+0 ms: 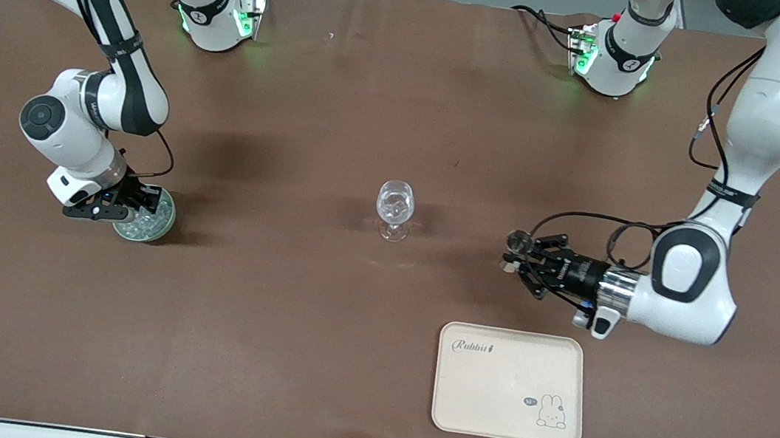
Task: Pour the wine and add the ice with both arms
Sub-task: 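Carry the jigger over the wine glass with the left gripper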
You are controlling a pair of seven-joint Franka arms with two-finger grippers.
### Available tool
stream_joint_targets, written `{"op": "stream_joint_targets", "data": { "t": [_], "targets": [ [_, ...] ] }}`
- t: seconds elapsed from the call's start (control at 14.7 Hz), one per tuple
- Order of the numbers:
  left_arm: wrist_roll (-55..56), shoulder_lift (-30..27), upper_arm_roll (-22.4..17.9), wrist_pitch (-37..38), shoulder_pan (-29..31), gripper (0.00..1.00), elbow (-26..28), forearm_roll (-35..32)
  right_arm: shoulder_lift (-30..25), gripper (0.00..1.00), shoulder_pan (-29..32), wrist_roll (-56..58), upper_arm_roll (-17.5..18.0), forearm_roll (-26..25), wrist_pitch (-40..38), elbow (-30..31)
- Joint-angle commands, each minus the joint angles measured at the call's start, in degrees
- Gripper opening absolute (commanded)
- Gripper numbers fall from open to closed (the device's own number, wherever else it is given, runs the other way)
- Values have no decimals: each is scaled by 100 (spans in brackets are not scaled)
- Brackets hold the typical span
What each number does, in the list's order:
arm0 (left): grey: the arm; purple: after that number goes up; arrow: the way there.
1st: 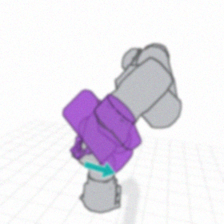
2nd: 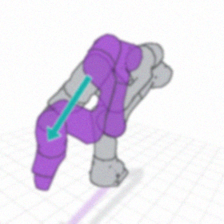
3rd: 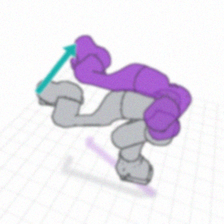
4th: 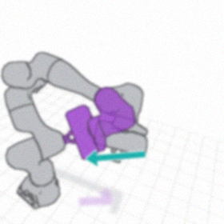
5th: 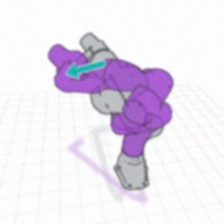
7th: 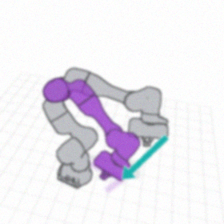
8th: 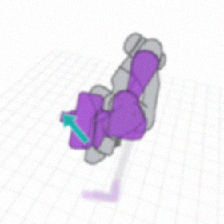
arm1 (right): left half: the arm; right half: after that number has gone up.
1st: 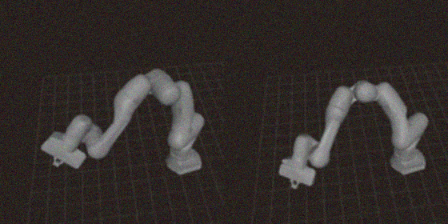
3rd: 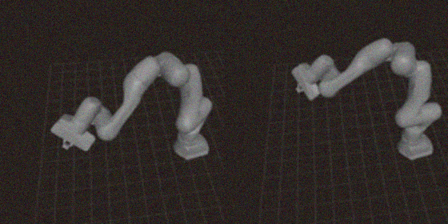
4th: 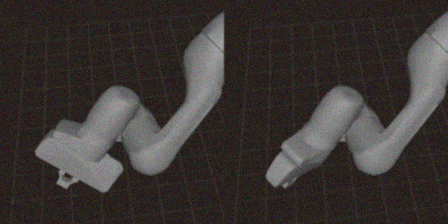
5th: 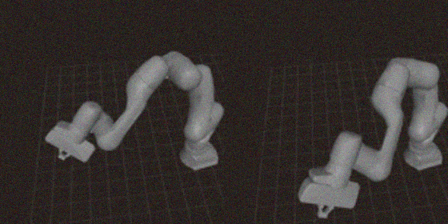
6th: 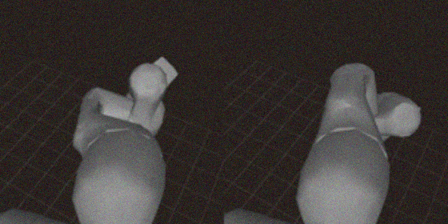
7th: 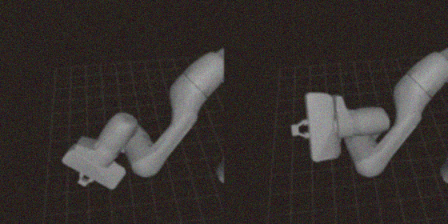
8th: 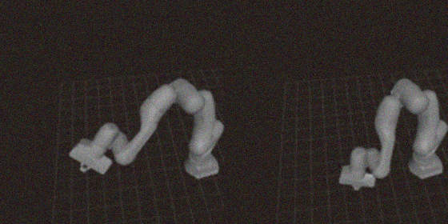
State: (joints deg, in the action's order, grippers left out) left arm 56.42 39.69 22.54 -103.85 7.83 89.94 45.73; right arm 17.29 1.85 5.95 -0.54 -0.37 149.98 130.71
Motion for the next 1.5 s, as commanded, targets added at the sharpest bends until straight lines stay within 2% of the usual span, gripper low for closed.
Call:
{"op": "stream_joint_targets", "data": {
  "t": [0.0,0.14,0.34,0.61,0.88,1.16,1.43],
  "targets": [
    [552,-453,-31,-336,-447,0,156,33,-199,0,17,-111,19,-69,-1141,-588],
    [957,-646,-40,-503,-712,0,147,-20,-349,0,17,-278,19,-51,-2162,-1220],
    [1467,-884,-75,-741,-1159,0,147,-203,-752,0,-9,-1014,28,-7,-3174,-1968],
    [2679,-964,-22,-1233,-1661,0,94,-1397,-1316,1,69,-1570,45,-16,-4588,-3145],
    [3392,-964,-22,-1251,-2057,0,-99,-2268,-1378,1,307,-1544,45,-16,-6284,-4561],
    [4007,-955,-22,-1243,-2373,0,-214,-3130,-1492,0,351,-1465,63,-7,-6990,-4906],
    [4438,-937,-31,-1243,-2602,0,-336,-3762,-1501,0,386,-1184,45,2,-6930,-4906]
  ]
}}
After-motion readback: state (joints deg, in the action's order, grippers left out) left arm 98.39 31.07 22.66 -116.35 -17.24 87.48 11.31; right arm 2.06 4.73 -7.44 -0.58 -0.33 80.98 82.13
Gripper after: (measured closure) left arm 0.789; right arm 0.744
